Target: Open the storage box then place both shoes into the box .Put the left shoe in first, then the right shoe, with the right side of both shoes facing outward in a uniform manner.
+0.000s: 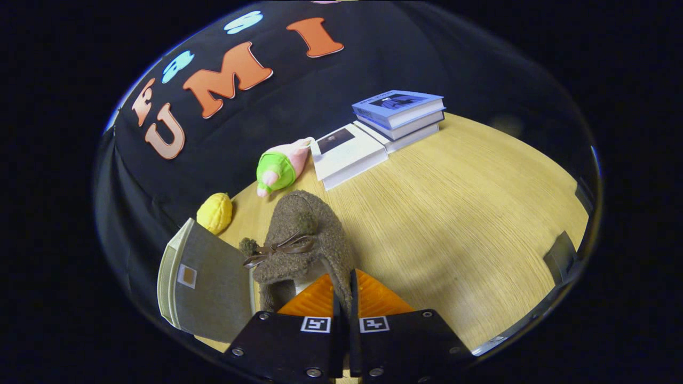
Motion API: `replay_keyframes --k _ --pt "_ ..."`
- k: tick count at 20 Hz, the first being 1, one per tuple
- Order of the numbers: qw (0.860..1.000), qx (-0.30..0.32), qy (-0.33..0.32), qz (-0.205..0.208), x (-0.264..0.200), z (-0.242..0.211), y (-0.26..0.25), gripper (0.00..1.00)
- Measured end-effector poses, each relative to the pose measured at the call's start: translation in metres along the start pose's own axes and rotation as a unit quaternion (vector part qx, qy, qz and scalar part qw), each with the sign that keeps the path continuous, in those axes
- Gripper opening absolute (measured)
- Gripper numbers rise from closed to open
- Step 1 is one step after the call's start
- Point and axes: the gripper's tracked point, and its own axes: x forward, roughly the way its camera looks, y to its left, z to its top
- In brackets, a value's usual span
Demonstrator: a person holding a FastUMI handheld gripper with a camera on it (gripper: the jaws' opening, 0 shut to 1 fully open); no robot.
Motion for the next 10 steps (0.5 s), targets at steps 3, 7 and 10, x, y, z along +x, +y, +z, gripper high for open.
replay_keyframes --k 3,7,10 --pt "0.999 -0.005 -0.016 0.029 -0.019 0.009 0.033 0.05" --pt "0.997 -0.016 -0.033 0.072 -0.042 0.019 0.087 0.05" --pt "0.993 -0.020 -0.031 0.111 -0.054 0.017 0.131 0.05"
